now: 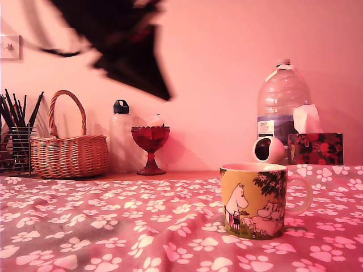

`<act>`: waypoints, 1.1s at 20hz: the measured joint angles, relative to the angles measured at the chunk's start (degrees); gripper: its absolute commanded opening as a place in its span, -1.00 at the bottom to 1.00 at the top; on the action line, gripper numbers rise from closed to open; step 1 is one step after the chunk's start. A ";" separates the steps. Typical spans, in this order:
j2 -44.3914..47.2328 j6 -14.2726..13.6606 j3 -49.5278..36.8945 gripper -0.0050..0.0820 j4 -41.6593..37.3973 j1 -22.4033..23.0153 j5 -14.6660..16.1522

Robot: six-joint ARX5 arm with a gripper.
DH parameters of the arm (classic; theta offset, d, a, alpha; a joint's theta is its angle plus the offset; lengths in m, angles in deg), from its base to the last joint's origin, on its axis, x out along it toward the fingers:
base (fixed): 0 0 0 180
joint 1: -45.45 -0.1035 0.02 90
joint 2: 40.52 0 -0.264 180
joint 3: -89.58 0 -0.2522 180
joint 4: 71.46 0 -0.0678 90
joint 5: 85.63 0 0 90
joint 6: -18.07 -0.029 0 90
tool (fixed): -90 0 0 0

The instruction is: Pick the coffee capsule and then drop it inside the coffee cup in front of you

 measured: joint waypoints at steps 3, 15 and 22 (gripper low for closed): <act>-3.52 1.42 -6.78 -0.93 -3.34 -4.39 -0.02; -11.89 6.86 -21.64 -0.93 -15.63 -24.81 -0.13; -15.78 8.33 -28.94 -0.93 -21.75 -32.98 -0.09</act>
